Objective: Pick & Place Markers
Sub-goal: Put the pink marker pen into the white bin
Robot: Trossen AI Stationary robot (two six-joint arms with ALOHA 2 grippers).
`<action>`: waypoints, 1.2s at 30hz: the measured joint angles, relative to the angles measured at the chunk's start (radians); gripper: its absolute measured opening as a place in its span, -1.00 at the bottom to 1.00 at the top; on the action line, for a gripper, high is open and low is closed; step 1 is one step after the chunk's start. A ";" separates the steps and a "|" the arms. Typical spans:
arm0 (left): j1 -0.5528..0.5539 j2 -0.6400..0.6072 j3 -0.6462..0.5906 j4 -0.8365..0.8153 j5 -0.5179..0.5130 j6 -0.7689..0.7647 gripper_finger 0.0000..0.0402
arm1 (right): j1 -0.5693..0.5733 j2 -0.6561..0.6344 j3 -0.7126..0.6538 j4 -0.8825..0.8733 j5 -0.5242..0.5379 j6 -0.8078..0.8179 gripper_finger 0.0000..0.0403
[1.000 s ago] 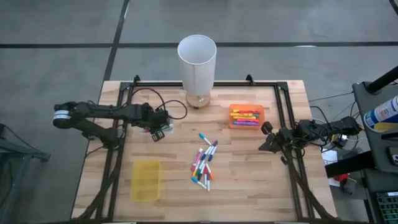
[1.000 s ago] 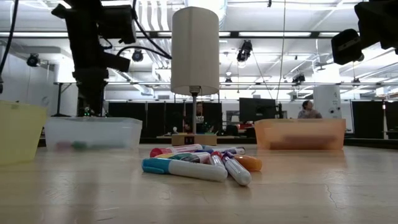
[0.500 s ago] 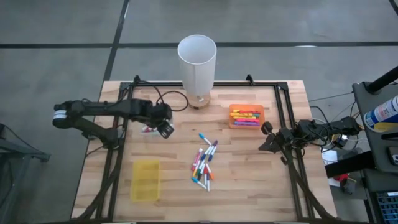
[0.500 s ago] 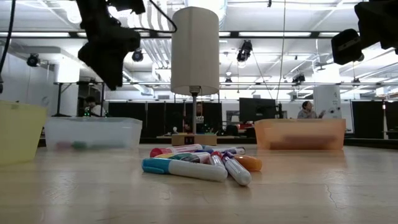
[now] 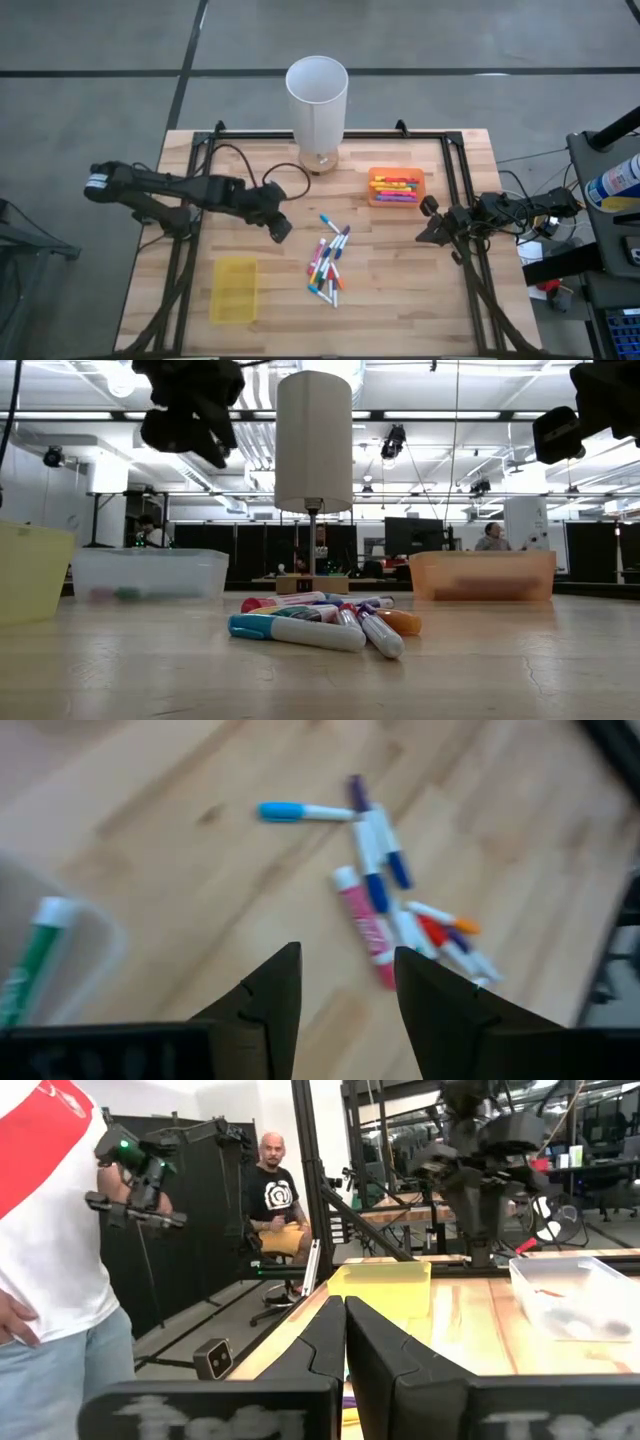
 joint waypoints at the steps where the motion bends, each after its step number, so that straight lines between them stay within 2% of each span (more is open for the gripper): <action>1: -0.014 0.000 0.000 0.019 0.000 -0.013 -0.23 | 0.000 0.000 0.000 0.000 0.000 0.000 -0.96; 6: -0.074 0.017 -0.001 0.159 -0.004 -0.069 -0.23 | 0.000 0.000 0.000 0.000 0.000 0.000 -0.96; 12: -0.098 0.082 -0.001 0.299 -0.008 -0.093 -0.23 | 0.000 0.000 0.000 0.000 0.000 0.000 -0.96; 26: -0.099 0.364 -0.001 0.357 0.012 -0.132 -0.23 | 0.000 0.000 0.000 0.000 0.000 0.000 -0.96; 36: -0.099 0.461 -0.001 0.402 0.014 -0.139 -0.23 | 0.000 0.000 0.000 0.000 0.000 0.000 -0.96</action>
